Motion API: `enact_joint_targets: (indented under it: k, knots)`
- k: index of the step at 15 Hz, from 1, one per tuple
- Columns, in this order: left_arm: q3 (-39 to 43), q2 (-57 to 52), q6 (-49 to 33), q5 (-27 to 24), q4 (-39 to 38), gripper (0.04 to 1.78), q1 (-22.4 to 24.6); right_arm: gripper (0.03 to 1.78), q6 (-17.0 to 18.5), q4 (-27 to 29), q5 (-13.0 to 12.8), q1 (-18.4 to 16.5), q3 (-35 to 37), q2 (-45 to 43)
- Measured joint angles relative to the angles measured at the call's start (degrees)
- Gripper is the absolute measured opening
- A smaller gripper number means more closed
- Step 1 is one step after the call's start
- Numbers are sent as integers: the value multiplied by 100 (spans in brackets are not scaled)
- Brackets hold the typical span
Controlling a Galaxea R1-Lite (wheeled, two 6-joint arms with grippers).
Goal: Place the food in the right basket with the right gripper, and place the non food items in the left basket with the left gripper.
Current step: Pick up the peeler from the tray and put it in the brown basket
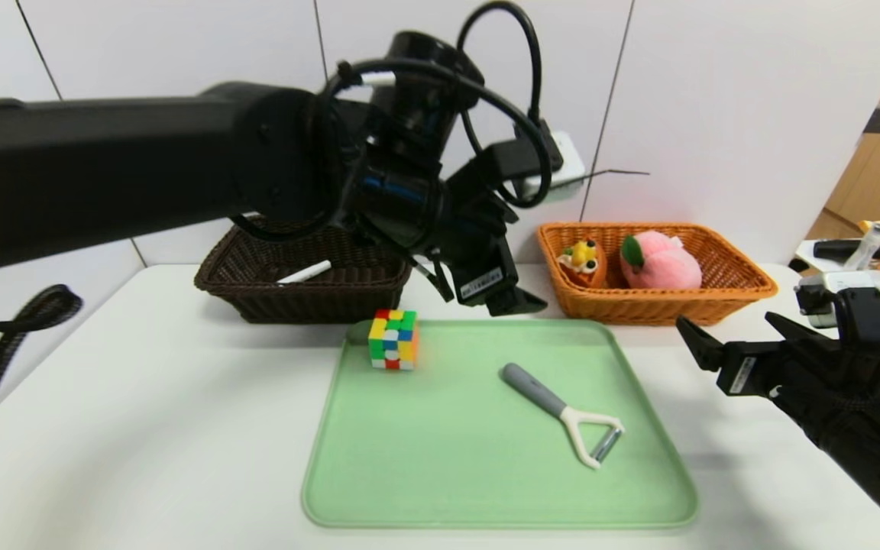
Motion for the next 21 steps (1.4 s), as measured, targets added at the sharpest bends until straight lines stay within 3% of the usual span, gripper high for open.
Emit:
enact_joint_targets:
  k: [5, 8, 10, 15, 18, 21]
  knots:
    - [477, -1191, -3115, 1471, -369, 169, 190, 169, -57, 0, 55, 146, -160, -273]
    - [1899, -1952, -4569, 2383, -1075, 169, 597, 169, -452, 71, 124, 408, -480, -413]
    - [3183, -2464, -4834, 2637, -1820, 169, 1006, 169, -811, 251, 157, 612, -778, -424]
    - [5591, -3920, -4807, 2832, -3850, 169, 2334, 169, -1006, 1367, 100, 1321, -1853, -424]
    - [6288, -4496, -4825, 2847, -3963, 169, 2859, 169, -1069, 1582, 91, 1762, -2081, -174]
    - [6721, -4788, -4860, 2857, -3979, 169, 3073, 169, -1161, 1948, 113, 2121, -2161, 151]
